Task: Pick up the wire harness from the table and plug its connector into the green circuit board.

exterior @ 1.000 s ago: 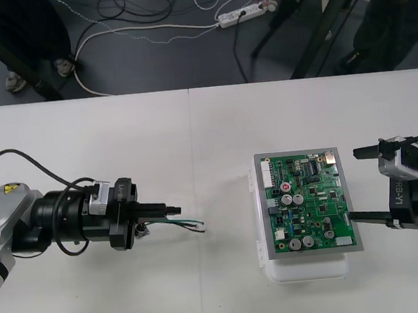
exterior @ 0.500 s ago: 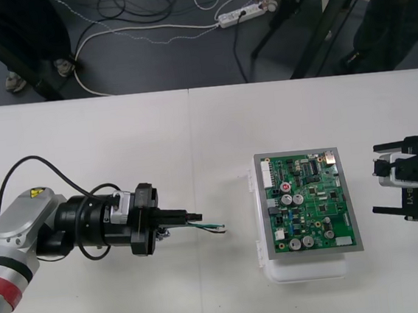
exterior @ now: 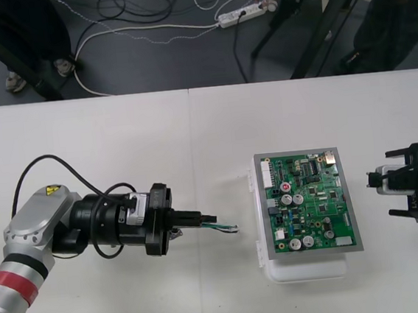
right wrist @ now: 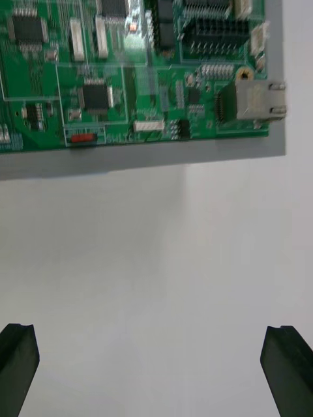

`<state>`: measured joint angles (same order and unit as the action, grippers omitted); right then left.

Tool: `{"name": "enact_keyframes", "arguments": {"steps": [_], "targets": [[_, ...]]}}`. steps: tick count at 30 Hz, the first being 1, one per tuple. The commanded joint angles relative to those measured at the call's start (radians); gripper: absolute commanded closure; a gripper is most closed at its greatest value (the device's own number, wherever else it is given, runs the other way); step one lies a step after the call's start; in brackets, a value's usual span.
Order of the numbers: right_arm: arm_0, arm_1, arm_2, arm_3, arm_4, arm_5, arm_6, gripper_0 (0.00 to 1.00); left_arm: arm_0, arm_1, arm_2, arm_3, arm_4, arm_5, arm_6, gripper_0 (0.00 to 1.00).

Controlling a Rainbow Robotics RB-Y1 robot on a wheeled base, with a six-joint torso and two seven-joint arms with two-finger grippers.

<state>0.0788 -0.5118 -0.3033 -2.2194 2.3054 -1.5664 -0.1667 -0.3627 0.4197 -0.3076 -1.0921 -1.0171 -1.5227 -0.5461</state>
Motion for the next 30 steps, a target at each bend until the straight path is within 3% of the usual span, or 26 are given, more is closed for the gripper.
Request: {"name": "enact_keyframes", "arguments": {"steps": [1,30], "targets": [[0.006,-0.033,0.055,0.017,0.06,-0.004,0.035,0.0,-0.044,-0.036,-0.031,-0.006,-0.009,0.058,-0.086,1.0],[-0.07,0.038,0.173,0.069,0.207,-0.004,0.021,0.0,-0.062,-0.125,-0.117,-0.006,-0.001,0.236,-0.066,1.0]]}}
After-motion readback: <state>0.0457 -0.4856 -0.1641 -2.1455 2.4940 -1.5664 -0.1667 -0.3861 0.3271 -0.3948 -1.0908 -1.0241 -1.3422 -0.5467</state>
